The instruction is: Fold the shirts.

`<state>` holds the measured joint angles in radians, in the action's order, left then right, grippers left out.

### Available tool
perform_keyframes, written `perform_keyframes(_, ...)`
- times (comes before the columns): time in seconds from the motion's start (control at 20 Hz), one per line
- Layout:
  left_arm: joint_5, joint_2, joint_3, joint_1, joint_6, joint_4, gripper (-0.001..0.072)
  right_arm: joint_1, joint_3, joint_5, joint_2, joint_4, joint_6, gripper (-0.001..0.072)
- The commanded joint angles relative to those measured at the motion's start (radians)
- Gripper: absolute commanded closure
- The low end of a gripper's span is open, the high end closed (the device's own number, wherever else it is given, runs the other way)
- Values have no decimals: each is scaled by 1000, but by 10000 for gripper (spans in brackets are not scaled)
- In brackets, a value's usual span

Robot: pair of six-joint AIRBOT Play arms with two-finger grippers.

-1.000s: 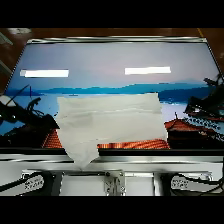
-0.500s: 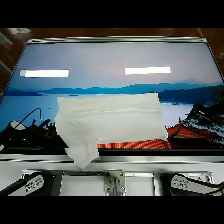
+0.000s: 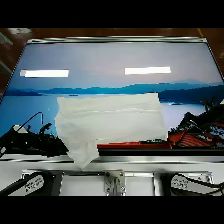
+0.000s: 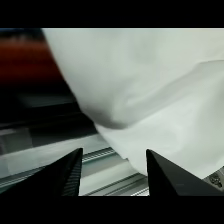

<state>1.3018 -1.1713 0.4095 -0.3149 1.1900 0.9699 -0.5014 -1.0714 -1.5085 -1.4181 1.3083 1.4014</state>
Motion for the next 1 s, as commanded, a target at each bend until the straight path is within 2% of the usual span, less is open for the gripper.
perform_keyframes(0.0, -72, -5, -26, 4, 0, -81, 255, 0, 21, 13, 1, -28, -2, 118)
perform_keyframes(0.2, -107, -16, -77, 35, 0, -81, 254, 0, 21, 9, 1, -28, -2, 118)
perform_keyframes(0.25, -125, -17, -91, 37, 0, -81, 300, 0, 25, 13, 1, -29, -3, 118)
perform_keyframes(0.3, -139, -17, -93, 37, 5, -80, 444, 0, 37, 14, 1, -29, -5, 117)
perform_keyframes(0.4, -156, -16, -92, 36, 18, -89, 586, 0, 83, 26, 1, -32, -23, 117)
perform_keyframes(0.45, -159, -16, -92, 36, 18, -89, 665, 0, 115, 35, 1, -56, -48, 79)
perform_keyframes(0.5, -158, -16, -92, 36, 18, -89, 664, 0, 147, 48, 1, -92, -77, 31)
perform_keyframes(0.6, -157, -13, -90, 36, 18, -89, 664, 0, 209, 89, 1, -155, -104, 31)
perform_keyframes(0.95, -157, -11, -90, 36, 18, -89, 665, 23, 315, 226, -12, -219, -124, 31)
